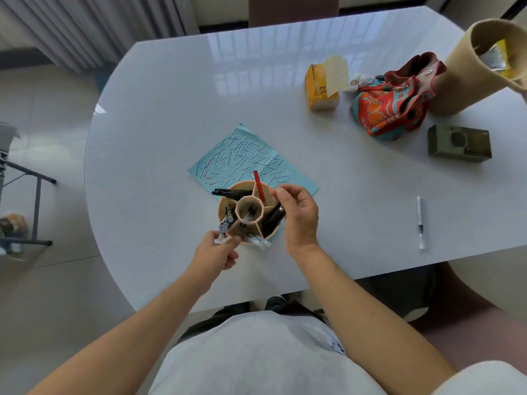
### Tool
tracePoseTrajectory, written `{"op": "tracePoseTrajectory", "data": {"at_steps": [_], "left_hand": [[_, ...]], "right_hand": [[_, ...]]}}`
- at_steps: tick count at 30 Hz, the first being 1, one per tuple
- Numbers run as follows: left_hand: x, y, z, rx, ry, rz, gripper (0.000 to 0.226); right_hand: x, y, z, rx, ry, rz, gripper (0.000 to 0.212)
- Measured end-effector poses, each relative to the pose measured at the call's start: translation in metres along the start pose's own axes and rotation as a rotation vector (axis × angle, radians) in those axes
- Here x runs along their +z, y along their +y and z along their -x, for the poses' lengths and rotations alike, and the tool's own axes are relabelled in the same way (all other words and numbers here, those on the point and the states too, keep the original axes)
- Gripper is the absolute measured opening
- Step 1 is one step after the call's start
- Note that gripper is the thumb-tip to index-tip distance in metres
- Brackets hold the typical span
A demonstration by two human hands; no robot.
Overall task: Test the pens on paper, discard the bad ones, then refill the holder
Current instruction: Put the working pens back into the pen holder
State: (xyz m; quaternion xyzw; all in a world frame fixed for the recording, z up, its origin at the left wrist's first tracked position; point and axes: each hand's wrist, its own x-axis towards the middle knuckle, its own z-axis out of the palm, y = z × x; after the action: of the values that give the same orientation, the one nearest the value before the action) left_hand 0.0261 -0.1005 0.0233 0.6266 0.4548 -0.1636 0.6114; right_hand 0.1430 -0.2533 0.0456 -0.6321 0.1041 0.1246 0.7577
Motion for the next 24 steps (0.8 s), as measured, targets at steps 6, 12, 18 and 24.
{"op": "tracePoseTrajectory", "data": {"at_steps": [6,12,18,24], "left_hand": [[-0.013,-0.007,-0.008,0.043,0.035,0.042,0.034],[-0.013,-0.016,-0.023,0.083,-0.014,0.017,0.029],[-0.006,-0.016,-0.025,0.095,-0.003,0.036,0.031],[0.002,0.001,-0.005,0.026,-0.015,0.052,0.038]], "right_hand": [[-0.071,-0.013,-0.018,0.005,0.114,0.064,0.024],[-0.224,-0.038,-0.075,0.140,0.614,0.865,0.029],[-0.278,-0.035,-0.085,0.401,0.531,1.326,0.035],[-0.225,-0.011,-0.075,0.284,0.267,1.061,0.012]]}}
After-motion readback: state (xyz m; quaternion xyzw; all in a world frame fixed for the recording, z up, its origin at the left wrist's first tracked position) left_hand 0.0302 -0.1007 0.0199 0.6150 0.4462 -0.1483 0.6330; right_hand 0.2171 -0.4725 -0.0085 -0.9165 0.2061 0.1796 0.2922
